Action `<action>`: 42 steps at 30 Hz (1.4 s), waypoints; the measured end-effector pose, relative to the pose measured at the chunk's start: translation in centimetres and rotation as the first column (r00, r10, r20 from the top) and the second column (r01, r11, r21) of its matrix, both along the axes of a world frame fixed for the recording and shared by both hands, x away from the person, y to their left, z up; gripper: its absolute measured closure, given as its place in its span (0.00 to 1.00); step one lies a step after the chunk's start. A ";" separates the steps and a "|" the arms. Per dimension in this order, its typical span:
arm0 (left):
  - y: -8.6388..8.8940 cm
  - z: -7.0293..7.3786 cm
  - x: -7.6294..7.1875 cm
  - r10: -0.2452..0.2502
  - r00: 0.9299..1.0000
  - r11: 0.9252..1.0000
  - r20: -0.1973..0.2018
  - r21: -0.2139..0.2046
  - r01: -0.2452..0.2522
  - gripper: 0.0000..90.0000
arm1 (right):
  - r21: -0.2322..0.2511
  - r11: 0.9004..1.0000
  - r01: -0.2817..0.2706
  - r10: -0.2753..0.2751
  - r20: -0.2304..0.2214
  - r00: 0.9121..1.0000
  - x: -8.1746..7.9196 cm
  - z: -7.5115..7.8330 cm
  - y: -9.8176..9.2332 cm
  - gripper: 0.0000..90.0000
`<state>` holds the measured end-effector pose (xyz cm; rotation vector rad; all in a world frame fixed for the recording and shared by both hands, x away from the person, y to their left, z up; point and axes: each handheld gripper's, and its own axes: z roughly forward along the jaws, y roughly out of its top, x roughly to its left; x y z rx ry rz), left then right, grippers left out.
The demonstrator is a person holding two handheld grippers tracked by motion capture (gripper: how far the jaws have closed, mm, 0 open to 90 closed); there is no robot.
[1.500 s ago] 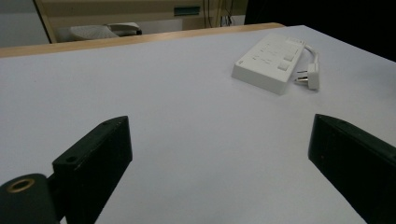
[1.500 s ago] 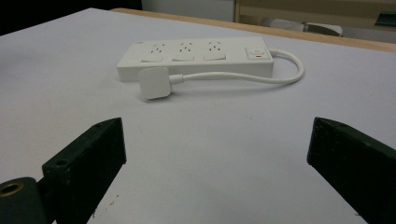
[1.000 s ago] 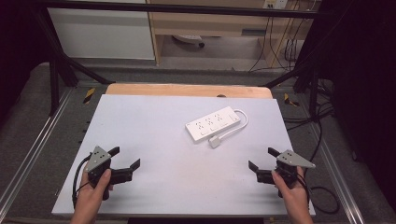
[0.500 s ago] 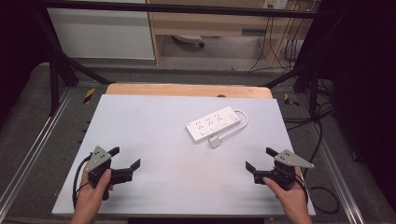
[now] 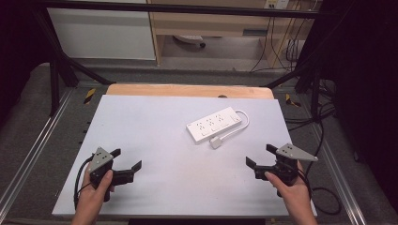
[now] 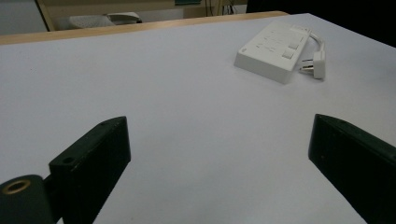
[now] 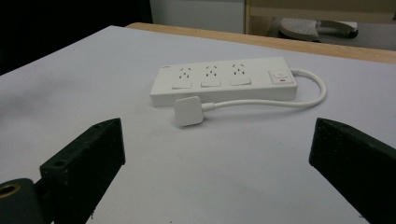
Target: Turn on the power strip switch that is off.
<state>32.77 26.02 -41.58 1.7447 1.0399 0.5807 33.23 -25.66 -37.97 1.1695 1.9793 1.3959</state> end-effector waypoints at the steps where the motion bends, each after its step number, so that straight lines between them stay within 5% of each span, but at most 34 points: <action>1: 0.0 0.0 0.0 0.001 1.000 1.000 0.000 0.000 -0.001 0.06 | -0.005 1.000 -0.004 0.004 0.002 1.000 0.1 0.3 0.1 0.05; 25: -0.6 -0.3 0.2 -0.031 0.999 0.999 -0.012 0.029 0.031 0.06 | -0.012 1.000 0.012 -0.011 0.037 0.999 4.4 4.7 0.4 0.07; 33: -0.6 -0.5 0.2 -0.023 0.999 0.999 -0.025 0.026 0.024 0.06 | -0.040 0.999 0.016 -0.015 0.039 0.999 5.9 5.1 0.5 0.07; 42: -0.5 -0.5 0.3 -0.016 1.000 0.999 -0.025 0.033 0.017 0.06 | 0.004 0.999 0.033 -0.033 0.013 0.999 8.5 4.6 0.8 0.13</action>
